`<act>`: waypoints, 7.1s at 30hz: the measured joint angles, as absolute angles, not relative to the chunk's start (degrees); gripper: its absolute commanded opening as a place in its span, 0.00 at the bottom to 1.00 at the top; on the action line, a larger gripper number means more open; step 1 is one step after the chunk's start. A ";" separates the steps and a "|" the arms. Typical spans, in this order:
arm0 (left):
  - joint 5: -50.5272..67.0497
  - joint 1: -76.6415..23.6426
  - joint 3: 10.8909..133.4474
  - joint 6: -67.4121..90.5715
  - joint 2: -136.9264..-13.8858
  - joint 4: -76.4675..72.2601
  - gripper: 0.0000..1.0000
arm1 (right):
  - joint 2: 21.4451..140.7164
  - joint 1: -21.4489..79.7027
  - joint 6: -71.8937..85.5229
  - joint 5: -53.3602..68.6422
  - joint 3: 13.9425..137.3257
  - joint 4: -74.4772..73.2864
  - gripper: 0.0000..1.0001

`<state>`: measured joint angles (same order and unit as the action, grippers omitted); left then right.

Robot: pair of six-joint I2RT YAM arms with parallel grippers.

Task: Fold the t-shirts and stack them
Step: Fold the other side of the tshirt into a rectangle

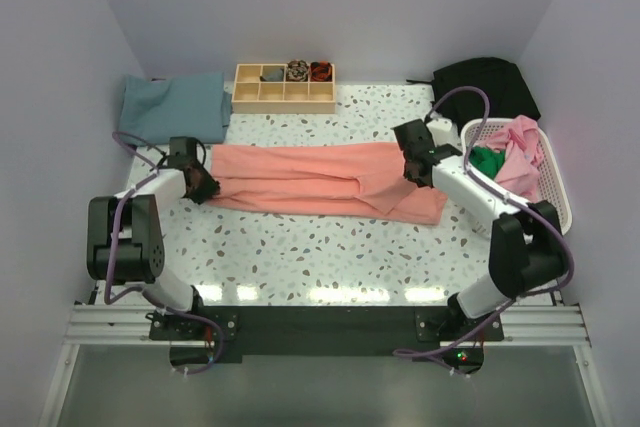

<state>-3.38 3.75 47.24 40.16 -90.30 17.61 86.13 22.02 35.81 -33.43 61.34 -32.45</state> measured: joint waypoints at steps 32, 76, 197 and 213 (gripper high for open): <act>17.85 -2.92 45.76 37.74 -88.64 -1.17 0.73 | 86.72 14.44 30.65 -1.69 57.19 -28.93 0.59; 16.25 -3.51 47.79 34.26 -96.55 -4.43 0.73 | 93.14 14.74 38.74 9.52 52.80 -17.23 0.00; -4.56 -3.29 30.04 38.26 -81.06 -10.72 1.00 | 102.24 14.98 25.41 0.60 63.11 -24.99 0.51; -8.32 -3.27 26.50 44.03 -72.29 -0.99 1.00 | 104.36 15.03 25.21 -0.97 65.91 -26.22 0.51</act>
<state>-8.32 -3.27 26.50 44.03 -72.29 -0.99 104.36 15.03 25.21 -0.97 65.91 -26.22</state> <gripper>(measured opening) 0.997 0.513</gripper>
